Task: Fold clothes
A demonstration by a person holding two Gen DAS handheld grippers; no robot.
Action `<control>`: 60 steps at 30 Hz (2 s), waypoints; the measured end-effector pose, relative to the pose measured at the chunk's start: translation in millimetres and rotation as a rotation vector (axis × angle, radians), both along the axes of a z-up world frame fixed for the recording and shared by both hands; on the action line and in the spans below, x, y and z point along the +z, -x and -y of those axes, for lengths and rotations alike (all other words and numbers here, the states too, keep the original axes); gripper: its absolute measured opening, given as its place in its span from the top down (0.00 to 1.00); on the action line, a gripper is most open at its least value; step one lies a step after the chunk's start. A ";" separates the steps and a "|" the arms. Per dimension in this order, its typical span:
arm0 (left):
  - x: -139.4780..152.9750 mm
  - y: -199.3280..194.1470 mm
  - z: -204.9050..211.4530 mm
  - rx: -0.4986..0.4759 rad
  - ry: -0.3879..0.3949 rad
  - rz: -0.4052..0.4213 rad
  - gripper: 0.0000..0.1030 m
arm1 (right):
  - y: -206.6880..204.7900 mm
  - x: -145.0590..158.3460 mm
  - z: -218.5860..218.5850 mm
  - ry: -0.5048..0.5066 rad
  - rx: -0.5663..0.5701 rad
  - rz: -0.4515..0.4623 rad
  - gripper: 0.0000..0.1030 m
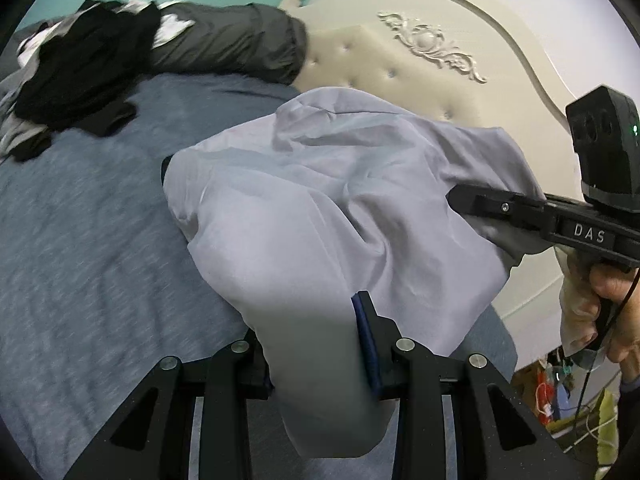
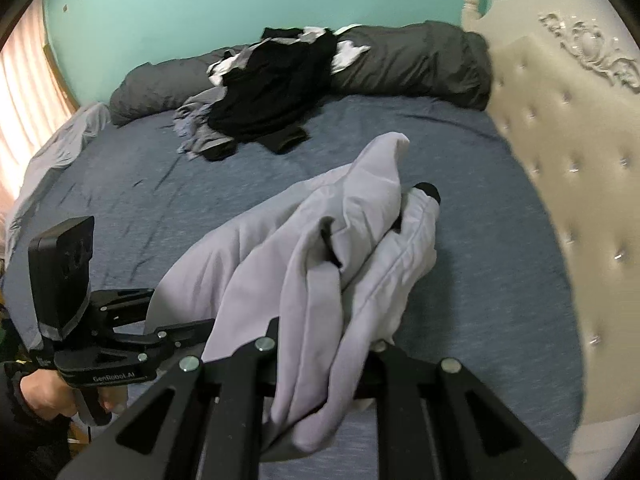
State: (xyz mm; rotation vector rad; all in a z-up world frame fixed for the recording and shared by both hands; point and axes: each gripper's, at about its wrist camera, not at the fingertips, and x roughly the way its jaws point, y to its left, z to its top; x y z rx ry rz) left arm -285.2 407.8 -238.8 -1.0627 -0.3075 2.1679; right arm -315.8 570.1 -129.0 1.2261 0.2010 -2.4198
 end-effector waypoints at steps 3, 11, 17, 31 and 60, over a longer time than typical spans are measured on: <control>4.2 12.8 -41.4 -0.003 -0.014 -0.013 0.65 | 13.4 5.6 -34.8 -0.025 -0.019 -0.026 0.88; -6.9 29.7 -147.8 -0.015 0.018 -0.047 0.65 | 37.5 -17.7 -128.9 -0.059 -0.104 -0.047 0.88; -50.5 27.6 -192.5 -0.052 0.068 0.034 0.65 | 38.0 -82.5 -189.4 -0.021 -0.202 0.029 0.88; -71.2 9.2 -167.9 -0.046 0.078 0.133 0.52 | 14.9 -132.3 -233.7 0.028 -0.326 0.132 0.67; -79.7 8.4 -184.6 -0.102 0.249 0.024 0.52 | -3.0 -166.4 -244.2 0.100 -0.470 0.106 1.00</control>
